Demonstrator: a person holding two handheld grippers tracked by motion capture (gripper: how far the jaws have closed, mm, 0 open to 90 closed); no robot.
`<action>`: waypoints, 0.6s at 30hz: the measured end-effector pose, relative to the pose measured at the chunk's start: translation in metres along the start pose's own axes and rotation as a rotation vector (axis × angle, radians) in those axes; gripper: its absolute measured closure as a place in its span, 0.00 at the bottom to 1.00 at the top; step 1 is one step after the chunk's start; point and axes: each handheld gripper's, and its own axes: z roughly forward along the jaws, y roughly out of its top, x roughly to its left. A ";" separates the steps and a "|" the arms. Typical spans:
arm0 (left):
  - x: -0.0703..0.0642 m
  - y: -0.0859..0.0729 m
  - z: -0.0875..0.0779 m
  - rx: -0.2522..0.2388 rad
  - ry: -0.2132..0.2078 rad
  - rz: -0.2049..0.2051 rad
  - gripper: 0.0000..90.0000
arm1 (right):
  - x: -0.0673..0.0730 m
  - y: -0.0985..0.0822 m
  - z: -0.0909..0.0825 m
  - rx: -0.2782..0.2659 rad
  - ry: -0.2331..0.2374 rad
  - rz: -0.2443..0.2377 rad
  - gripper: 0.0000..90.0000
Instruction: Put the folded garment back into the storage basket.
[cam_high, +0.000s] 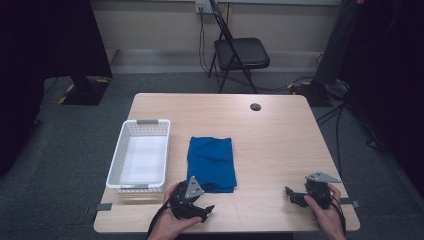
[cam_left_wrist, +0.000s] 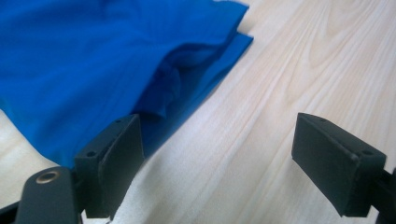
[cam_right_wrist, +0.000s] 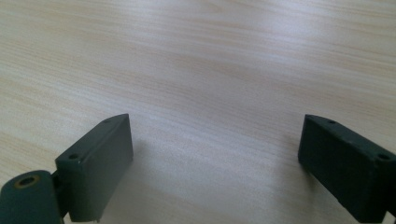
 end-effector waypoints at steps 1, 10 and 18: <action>0.000 0.000 -0.001 -0.010 0.005 -0.002 0.18 | 0.000 0.000 0.000 -0.006 -0.001 0.002 0.09; 0.002 0.004 -0.009 -0.053 0.016 -0.021 0.18 | 0.001 -0.001 0.000 -0.006 -0.003 0.003 0.09; 0.008 0.013 -0.018 -0.108 0.023 -0.059 0.18 | 0.000 -0.001 0.000 -0.006 -0.003 0.003 0.09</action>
